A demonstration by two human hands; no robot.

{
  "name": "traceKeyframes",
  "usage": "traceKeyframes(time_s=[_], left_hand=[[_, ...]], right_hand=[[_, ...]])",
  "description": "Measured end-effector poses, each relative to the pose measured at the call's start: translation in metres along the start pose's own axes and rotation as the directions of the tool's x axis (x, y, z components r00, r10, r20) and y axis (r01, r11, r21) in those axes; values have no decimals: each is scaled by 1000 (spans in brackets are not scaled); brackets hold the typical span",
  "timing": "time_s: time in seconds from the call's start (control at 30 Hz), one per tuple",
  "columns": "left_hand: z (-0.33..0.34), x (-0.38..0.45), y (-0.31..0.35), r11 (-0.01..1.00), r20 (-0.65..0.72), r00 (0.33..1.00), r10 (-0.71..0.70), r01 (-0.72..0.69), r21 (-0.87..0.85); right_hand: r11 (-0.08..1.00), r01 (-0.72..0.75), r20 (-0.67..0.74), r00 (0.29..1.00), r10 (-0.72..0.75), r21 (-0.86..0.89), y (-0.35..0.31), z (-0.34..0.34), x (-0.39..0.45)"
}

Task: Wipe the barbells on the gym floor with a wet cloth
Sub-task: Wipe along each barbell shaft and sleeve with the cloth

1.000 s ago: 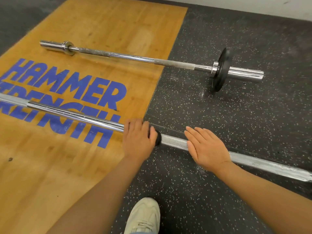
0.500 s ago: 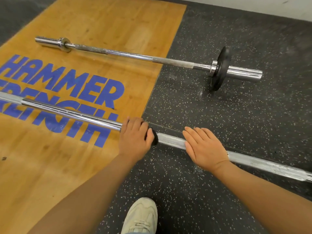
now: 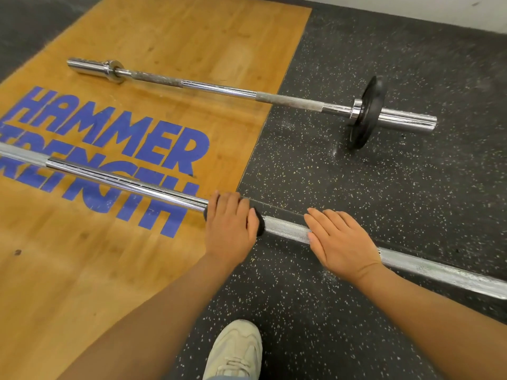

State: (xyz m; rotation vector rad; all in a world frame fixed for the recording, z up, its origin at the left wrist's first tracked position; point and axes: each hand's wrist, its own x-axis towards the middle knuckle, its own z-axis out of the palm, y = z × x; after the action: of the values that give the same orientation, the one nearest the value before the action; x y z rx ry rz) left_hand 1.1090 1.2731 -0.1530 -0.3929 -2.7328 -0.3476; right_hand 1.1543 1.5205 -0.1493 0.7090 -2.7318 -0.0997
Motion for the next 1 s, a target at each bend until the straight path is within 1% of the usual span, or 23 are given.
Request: traceKeyframes(time_s=[0.07,0.1,0.17,0.2,0.23,0.3,0.37,0.43,0.5,0.53,0.6,0.63,0.67,0.7,0.73,0.77,0.8,0.87,0.9,0.97,1.0], left_hand=[[1,5,-9,999,10,999,47,-47,5],[0,10,-21,1000,15,1000,14,-14,11],[-6,17,-53,983,28,984,-177,175,46],[-11,18,-68,960,28,962,-272,269,77],[-14,18,-77,939,19,943,-333,329,104],[-14,15,-79,915,7,921,-389,385,120],[-13,14,-64,917,-6,922,-387,385,99],[-12,9,-36,955,36,955,-293,291,52],[-12,-1,-5,994,106,988,-111,111,5],[-11,-4,8,1000,131,991,-13,15,-14],[-8,-6,19,989,162,976,146,-146,-15],[-9,-3,15,979,173,964,202,-204,-4],[-9,2,5,973,175,959,225,-229,3],[-11,7,-9,978,168,965,202,-207,9],[-13,11,-26,990,157,979,128,-134,32],[-15,14,-47,996,139,990,17,-29,79],[-18,15,-68,988,124,988,-94,77,131],[-25,13,-98,958,104,965,-240,219,185],[-25,12,-104,945,102,952,-288,266,188],[-24,15,-93,918,79,925,-371,353,180],[-22,16,-82,914,63,921,-384,369,167]], right_hand=[[1000,-9,11,1000,8,5,-1,0,-1],[1000,-12,13,1000,12,9,-1,0,-1],[1000,-15,20,1000,14,17,0,0,0],[1000,-18,23,1000,18,18,0,1,0],[1000,-21,22,1000,21,18,-1,1,0],[1000,-19,21,1000,18,22,-1,1,0],[999,-22,19,1000,21,27,-1,0,1],[999,-29,19,999,29,26,-1,0,1],[999,-32,29,999,32,24,-1,0,1],[999,-33,32,999,32,23,-1,0,0],[999,-35,34,999,34,28,-2,-1,0],[999,-38,34,999,37,34,-2,-1,0],[998,-40,31,999,39,39,-2,-1,0],[998,-42,29,999,41,41,-2,-2,0],[998,-43,33,999,41,43,-2,-2,0],[998,-43,39,998,41,43,-2,-3,1],[998,-43,39,998,42,41,-2,-4,1],[998,-42,21,999,41,37,-3,-4,1],[998,-39,13,999,39,38,-2,-4,1],[998,-37,9,999,36,43,-2,-4,2],[998,-37,12,999,36,44,-2,-4,2]])
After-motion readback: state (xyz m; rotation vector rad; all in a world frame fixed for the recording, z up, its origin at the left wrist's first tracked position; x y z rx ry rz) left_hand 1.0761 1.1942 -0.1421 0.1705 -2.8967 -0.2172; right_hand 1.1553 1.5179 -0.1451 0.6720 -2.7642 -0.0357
